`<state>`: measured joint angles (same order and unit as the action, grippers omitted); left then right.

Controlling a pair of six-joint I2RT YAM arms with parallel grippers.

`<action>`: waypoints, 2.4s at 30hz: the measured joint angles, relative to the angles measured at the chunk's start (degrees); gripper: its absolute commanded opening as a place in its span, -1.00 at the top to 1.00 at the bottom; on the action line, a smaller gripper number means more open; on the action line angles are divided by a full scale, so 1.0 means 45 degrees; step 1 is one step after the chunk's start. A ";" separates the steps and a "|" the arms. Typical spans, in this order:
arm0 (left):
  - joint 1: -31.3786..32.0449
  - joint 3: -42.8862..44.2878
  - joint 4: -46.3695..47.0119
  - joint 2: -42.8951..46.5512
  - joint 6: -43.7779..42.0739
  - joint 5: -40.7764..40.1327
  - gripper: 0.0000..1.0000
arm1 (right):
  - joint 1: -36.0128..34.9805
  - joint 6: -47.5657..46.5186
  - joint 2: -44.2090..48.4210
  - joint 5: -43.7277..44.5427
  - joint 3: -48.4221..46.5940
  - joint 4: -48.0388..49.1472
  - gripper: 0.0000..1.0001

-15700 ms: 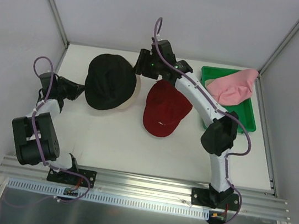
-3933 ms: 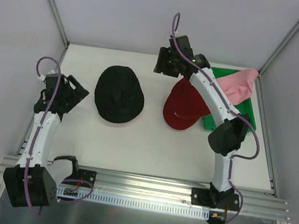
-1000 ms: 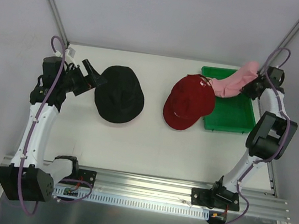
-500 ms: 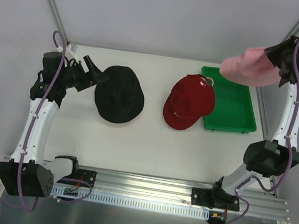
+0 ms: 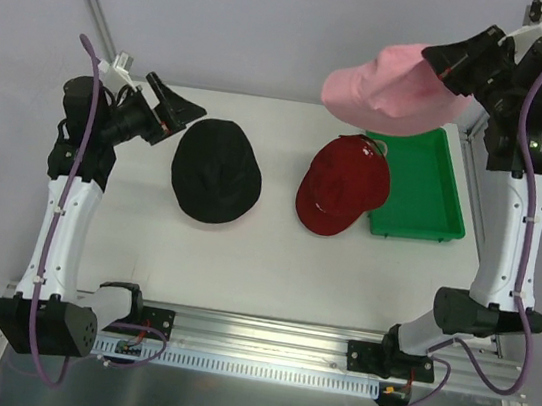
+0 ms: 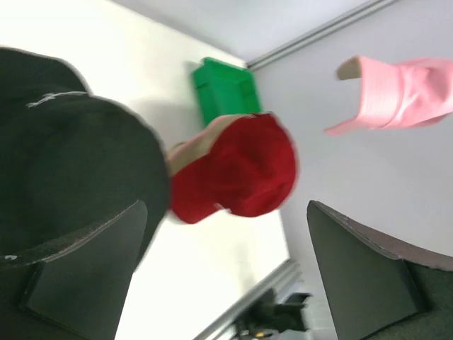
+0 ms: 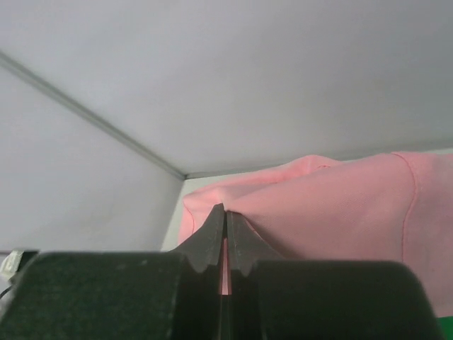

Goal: Stack the hats

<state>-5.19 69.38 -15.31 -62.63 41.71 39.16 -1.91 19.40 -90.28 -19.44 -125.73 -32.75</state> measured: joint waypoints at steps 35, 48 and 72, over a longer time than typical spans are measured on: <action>0.1409 -0.4352 0.8840 0.1642 0.8218 0.0340 -0.40 | -0.6970 0.2341 -0.4002 -0.2025 -0.2545 0.1321 0.99; 0.1409 -0.4765 0.5323 0.3230 0.4517 -0.1773 0.54 | -0.8136 0.1316 -0.4663 -0.1370 -0.2618 0.0107 0.99; 0.1413 -0.6615 0.2885 0.6018 0.2283 -0.4367 0.87 | -0.9481 -0.0296 -0.5406 0.1161 -0.2798 -0.1559 0.99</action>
<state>1.17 39.62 -2.33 -35.55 51.99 19.51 -44.58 18.06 -114.61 -14.22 -138.32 -39.77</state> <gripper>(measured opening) 0.072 0.014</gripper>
